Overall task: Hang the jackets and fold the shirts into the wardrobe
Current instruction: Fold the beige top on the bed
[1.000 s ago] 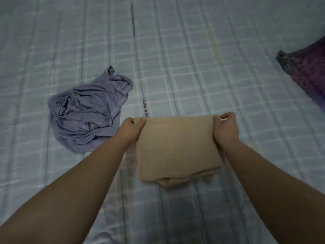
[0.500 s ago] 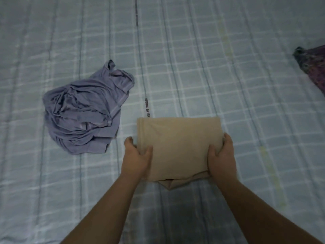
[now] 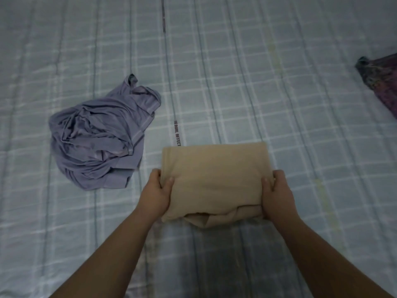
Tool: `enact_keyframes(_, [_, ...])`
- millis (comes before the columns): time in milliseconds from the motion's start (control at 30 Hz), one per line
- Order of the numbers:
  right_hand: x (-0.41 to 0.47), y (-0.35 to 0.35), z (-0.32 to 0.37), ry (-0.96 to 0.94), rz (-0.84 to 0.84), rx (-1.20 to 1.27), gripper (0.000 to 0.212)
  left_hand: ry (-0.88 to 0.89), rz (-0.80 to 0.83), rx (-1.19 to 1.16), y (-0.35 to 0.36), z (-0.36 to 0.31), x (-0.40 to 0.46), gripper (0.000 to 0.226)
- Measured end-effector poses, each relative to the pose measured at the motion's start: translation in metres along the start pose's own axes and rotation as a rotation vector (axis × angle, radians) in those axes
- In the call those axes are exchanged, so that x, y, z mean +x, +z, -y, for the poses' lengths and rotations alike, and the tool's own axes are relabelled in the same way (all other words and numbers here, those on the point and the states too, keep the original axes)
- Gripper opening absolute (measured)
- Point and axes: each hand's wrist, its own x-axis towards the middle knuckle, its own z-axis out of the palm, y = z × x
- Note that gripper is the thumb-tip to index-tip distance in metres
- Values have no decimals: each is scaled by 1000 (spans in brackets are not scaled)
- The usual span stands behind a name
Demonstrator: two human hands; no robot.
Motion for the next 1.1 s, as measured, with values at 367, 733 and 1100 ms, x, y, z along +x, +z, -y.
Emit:
enact_keyframes(367, [-4,2,-18,197,74,211,26,352,-215,388,38,-27,-27,52])
enact_keyframes(733, [-7,2,-19,122,149,128,15,523,-33,780,116,-32,-8,66])
enact_keyframes(1100, [-33,-19,24,-27,288,458,55,489,-64,741,107,-33,-13,67])
